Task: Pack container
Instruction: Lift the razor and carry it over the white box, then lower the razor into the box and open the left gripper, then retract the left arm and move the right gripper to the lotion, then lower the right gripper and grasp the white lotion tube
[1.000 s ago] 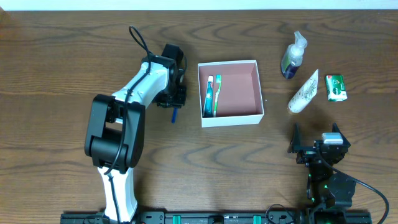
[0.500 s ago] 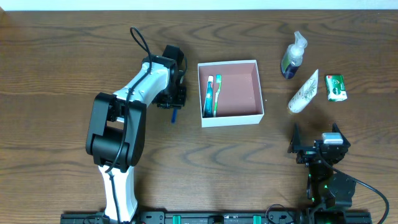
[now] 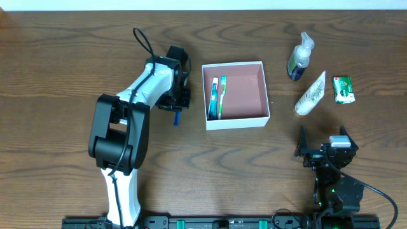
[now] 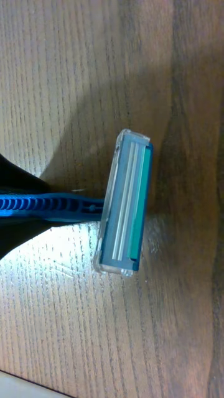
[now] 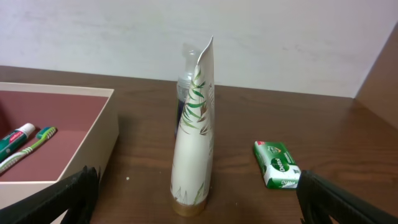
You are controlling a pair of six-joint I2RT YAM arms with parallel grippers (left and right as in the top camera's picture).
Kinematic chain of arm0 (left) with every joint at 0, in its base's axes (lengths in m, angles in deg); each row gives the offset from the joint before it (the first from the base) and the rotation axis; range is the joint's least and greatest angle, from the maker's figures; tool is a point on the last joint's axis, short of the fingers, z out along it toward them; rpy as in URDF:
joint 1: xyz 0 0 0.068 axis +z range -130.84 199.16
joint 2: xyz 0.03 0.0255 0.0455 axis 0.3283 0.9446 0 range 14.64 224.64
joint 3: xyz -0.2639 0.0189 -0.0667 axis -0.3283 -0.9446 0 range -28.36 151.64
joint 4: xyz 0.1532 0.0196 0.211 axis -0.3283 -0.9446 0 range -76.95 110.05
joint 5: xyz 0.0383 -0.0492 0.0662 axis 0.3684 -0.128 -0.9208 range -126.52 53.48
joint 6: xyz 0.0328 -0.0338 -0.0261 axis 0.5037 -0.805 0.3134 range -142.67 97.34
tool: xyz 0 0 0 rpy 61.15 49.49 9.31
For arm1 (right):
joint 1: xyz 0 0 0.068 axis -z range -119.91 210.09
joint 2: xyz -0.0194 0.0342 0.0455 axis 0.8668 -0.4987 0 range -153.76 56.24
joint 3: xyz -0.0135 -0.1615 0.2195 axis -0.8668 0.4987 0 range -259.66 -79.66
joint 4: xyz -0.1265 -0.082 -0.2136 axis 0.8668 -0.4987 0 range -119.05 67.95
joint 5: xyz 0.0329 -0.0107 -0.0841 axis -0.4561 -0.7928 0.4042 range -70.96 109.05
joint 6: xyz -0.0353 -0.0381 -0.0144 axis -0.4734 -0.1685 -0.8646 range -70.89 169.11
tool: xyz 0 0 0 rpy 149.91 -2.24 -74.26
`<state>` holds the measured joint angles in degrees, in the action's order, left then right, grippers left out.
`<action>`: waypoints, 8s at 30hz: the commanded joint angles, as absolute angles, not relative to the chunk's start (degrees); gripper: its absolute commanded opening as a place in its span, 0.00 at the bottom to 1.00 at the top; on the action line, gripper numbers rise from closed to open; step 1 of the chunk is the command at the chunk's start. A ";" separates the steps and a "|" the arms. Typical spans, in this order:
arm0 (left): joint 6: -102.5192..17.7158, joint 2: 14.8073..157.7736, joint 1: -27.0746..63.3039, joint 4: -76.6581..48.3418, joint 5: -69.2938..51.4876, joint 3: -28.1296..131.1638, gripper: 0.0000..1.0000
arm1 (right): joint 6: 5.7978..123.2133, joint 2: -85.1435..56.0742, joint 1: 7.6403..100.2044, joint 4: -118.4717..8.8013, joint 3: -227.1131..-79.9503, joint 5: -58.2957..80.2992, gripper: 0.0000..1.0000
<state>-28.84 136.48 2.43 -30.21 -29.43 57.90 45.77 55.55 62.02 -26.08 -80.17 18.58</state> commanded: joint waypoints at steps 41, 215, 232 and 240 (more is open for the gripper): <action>-43.96 132.29 -10.64 -34.28 -31.61 80.52 0.06 | 46.47 55.86 61.19 -26.17 -79.97 18.79 0.99; -45.41 126.52 26.98 -49.75 -53.95 87.21 0.98 | 57.88 -27.35 61.19 -77.05 -168.14 15.38 0.99; -45.41 126.52 26.98 -49.75 -53.95 87.21 0.98 | 68.53 -36.97 61.15 -82.71 -168.03 20.06 0.98; -45.41 126.52 26.98 -49.75 -53.95 87.21 0.98 | 69.88 -38.35 61.19 -82.78 -168.03 20.13 0.69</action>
